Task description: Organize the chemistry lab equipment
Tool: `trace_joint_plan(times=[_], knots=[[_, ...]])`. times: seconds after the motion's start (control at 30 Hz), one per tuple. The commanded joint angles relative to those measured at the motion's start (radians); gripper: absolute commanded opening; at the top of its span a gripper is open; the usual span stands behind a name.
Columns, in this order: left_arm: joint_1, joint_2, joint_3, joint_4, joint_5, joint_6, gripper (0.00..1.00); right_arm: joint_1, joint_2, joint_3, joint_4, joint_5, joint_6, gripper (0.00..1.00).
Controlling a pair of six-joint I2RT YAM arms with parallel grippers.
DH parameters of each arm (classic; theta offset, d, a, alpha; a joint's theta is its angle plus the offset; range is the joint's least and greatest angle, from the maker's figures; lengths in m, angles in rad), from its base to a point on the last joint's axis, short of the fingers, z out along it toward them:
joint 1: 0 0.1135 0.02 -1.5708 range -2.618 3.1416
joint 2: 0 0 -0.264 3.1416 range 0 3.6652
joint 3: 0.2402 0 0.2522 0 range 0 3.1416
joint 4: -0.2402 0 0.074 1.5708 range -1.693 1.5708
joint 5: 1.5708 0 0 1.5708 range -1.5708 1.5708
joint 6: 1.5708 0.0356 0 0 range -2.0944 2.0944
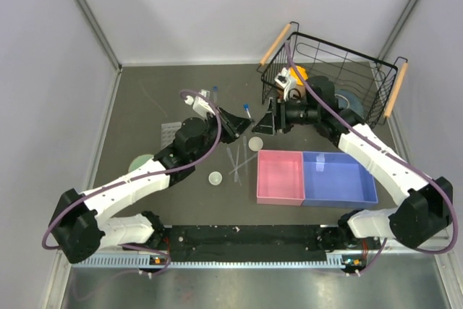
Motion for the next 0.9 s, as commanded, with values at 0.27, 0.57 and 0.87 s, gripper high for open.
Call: trace_joint_plan(times=[0.27, 0.57, 0.87], knots=[[-0.017, -0.029, -0.016, 0.076, -0.043, -0.035, 0.1, 0.039, 0.055, 0.006, 0.096, -0.008, 0.099, 0.27], [-0.019, -0.083, -0.054, 0.043, -0.051, -0.011, 0.41, 0.04, 0.035, -0.014, 0.085, -0.006, 0.036, 0.01], [0.032, -0.179, -0.068, -0.019, 0.151, 0.038, 0.87, 0.055, -0.046, -0.071, 0.016, -0.003, -0.223, 0.0]])
